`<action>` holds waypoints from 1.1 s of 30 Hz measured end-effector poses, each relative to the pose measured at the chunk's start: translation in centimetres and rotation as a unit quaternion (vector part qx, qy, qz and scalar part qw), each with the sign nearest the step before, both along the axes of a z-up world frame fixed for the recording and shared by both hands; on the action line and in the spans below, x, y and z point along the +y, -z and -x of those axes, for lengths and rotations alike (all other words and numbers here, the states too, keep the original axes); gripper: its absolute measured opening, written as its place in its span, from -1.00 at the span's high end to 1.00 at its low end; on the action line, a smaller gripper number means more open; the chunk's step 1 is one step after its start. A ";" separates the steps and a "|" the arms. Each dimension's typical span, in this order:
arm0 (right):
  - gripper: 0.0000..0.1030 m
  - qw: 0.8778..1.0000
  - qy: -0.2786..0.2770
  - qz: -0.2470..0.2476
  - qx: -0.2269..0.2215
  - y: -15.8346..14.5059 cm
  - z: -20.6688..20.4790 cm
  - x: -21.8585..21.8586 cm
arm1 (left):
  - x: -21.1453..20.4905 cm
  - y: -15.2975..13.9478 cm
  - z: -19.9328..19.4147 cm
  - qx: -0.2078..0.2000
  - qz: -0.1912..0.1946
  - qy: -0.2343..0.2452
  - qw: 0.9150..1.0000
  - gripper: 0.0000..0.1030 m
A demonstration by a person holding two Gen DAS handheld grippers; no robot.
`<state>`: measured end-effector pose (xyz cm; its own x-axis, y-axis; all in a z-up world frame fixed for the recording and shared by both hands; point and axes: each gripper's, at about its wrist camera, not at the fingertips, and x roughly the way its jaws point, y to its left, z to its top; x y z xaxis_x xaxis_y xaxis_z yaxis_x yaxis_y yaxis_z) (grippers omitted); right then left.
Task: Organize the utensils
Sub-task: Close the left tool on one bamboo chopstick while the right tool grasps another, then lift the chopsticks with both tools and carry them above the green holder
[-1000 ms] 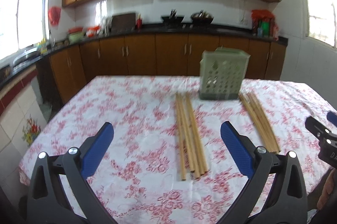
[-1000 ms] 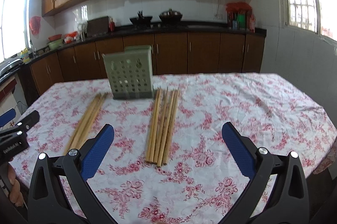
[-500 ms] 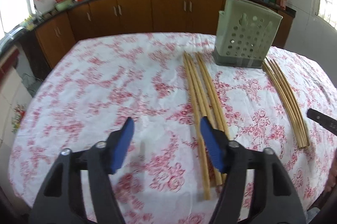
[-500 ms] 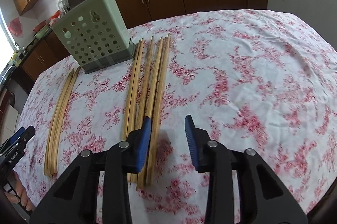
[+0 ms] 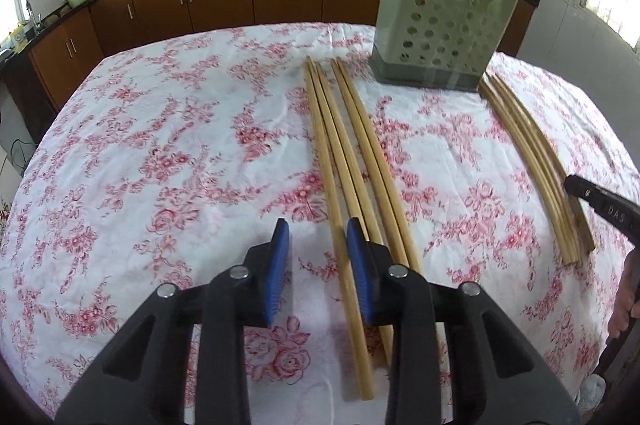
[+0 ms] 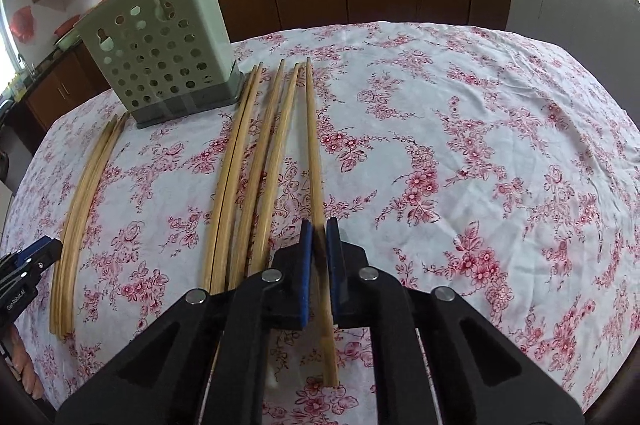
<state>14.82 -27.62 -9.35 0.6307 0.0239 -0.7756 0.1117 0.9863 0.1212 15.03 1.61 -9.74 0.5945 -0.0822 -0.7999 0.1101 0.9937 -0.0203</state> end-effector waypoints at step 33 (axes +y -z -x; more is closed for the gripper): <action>0.85 0.999 0.019 0.016 -0.035 -1.1 0.2 -2.7 | 5.1 -0.7 -1.2 -0.026 -0.024 -0.046 0.998 0.83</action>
